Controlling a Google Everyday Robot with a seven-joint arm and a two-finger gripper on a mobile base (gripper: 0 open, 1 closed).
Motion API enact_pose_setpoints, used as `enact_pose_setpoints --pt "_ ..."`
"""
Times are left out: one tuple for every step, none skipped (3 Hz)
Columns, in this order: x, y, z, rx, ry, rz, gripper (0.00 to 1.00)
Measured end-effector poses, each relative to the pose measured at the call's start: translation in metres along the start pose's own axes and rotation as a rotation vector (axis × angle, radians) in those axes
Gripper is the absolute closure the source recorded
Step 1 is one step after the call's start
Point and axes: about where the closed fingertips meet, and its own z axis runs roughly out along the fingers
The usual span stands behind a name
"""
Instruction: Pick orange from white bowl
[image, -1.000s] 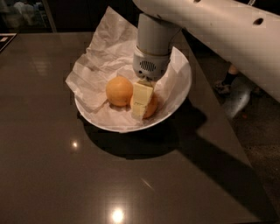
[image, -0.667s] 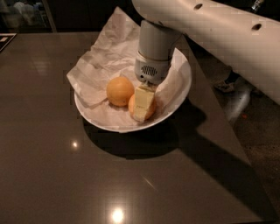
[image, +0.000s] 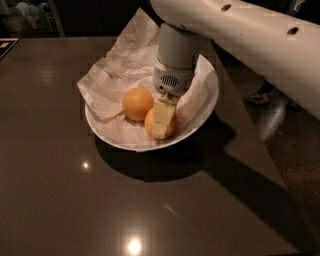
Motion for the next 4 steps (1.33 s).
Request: enact_pose_setpoints --pt "0.001 -0.001 -0.010 0.009 -0.028 -0.025 0.98" --pt "0.008 -0.003 -0.035 0.000 -0.102 -0.048 1.00" --pt "0.014 -0.003 -0.061 -0.020 -0.177 -0.091 1.00" --pt "0.008 -0.005 -0.063 -0.006 -0.194 -0.096 1.00"
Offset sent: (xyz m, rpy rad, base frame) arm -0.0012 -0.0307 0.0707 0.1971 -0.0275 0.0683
